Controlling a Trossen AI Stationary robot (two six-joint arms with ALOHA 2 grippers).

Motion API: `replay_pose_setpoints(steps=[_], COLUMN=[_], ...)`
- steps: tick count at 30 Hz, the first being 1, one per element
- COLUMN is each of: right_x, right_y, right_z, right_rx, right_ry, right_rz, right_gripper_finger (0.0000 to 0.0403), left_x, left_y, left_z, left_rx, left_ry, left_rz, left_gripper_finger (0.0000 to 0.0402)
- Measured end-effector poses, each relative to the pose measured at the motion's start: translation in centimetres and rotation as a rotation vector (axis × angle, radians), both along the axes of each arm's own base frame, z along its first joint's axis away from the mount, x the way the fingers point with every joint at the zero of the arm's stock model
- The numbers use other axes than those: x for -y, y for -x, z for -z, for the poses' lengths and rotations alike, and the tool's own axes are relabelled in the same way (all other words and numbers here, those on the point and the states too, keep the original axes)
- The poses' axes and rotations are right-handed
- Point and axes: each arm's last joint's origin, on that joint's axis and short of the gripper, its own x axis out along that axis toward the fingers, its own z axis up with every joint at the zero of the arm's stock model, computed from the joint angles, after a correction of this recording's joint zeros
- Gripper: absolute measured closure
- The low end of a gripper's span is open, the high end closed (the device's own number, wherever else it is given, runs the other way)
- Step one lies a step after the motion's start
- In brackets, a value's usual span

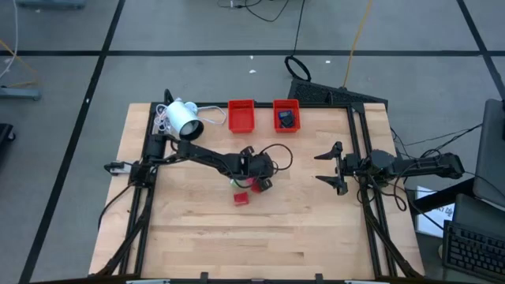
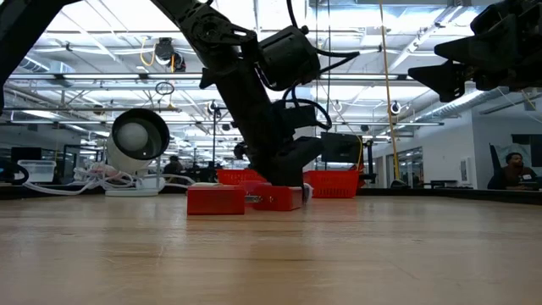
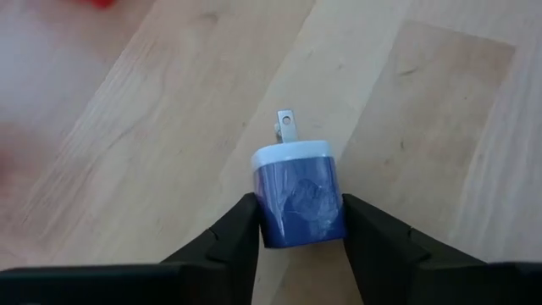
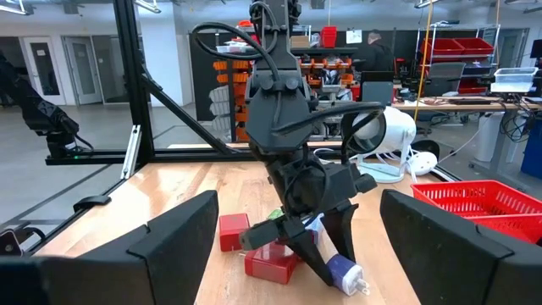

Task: Pick & Place Office items
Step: Put the violet charger adapter into the left red bin

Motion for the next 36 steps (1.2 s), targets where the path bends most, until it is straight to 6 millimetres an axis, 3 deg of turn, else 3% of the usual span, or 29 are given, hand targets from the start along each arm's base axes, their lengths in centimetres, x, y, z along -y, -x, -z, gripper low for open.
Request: replay_pose_setpoints(steps=[14,22,26,32,36], right_x=[0.0,0.0,0.0,0.0,0.0], right_y=[0.0,0.0,0.0,0.0,0.0], right_z=[0.0,0.0,0.0,0.0,0.0], right_rx=[0.0,-0.001,-0.001,0.0,0.0], right_ry=[0.0,0.0,0.0,0.0,0.0], right_rz=[0.0,0.0,0.0,0.0,0.001], right_gripper_finger=[0.0083,0.0083,0.0083,0.0083,0.0083], left_x=[0.4,0.7,1.3,0.9,0.4], left_y=[-0.4,-0.1,0.1,2.8,5.9], left_z=[-1.5,-4.8,-6.4,-7.2,-7.7], left_rx=[0.069,0.144,0.277,0.402,0.467], left_ry=[-0.015,-0.03,-0.014,0.003,-0.012], left_rz=[0.077,0.145,0.248,0.27,0.214], left_gripper_finger=[0.0257,0.0245,0.0255,0.0267,0.0244])
